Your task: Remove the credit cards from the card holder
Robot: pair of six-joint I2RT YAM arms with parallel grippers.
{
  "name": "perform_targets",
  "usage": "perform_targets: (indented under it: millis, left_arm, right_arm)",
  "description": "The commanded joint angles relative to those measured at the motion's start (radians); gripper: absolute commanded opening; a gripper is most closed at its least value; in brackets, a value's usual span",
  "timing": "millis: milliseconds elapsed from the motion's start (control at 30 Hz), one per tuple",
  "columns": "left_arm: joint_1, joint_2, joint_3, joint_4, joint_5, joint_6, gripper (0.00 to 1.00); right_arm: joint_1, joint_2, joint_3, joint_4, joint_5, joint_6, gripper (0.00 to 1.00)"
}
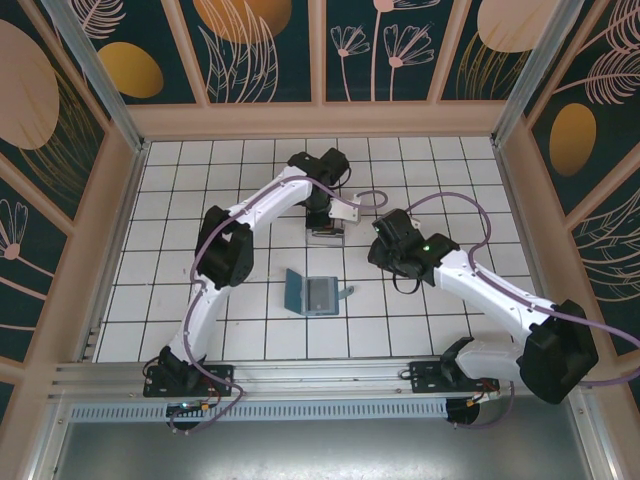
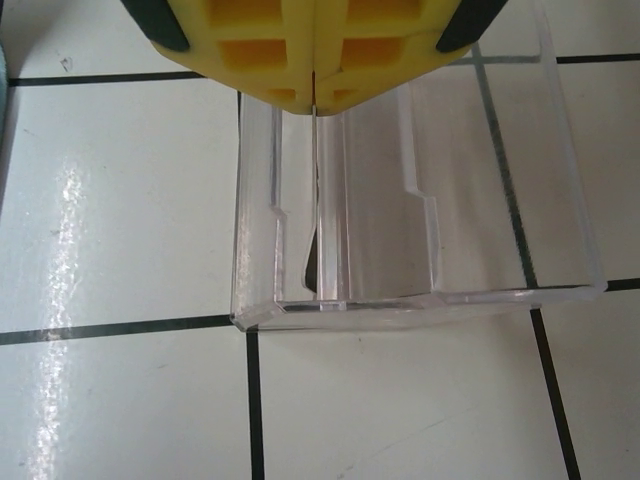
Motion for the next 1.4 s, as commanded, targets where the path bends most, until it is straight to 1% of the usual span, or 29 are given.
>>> perform_targets:
  millis: [0,167,333,433,700,967,1200,1367]
  left_arm:
    - [0.006,0.05,0.065,-0.06,0.029,0.027,0.01]
    - [0.005,0.064,0.074,-0.063,0.011,0.023,0.06]
    - [0.007,0.059,0.058,-0.053,-0.029,0.006,0.17]
    - [0.008,0.055,0.062,-0.041,-0.034,-0.004,0.22]
    - [0.009,0.038,0.072,0.0,-0.077,-0.011,0.33]
    - [0.01,0.022,0.069,0.05,-0.099,-0.015,0.34]
    - [0.01,0.013,0.056,0.076,-0.13,-0.029,0.29]
    - [0.013,-0.002,0.025,0.109,-0.144,-0.034,0.23]
  right_arm:
    - [-0.01,0.006,-0.012,0.015,0.008,-0.005,0.45]
    - [-0.015,0.002,-0.015,0.014,0.007,-0.004,0.45]
    - [-0.02,0.003,-0.01,0.016,0.004,-0.01,0.45]
    - [-0.021,0.006,-0.003,0.016,0.002,-0.015,0.45]
    - [-0.023,0.009,0.012,0.012,0.0,-0.02,0.45]
    - [-0.023,0.011,0.026,0.005,0.002,-0.026,0.45]
    - [-0.023,0.01,0.035,0.003,-0.001,-0.026,0.45]
    - [-0.023,0.006,0.032,0.003,-0.003,-0.023,0.45]
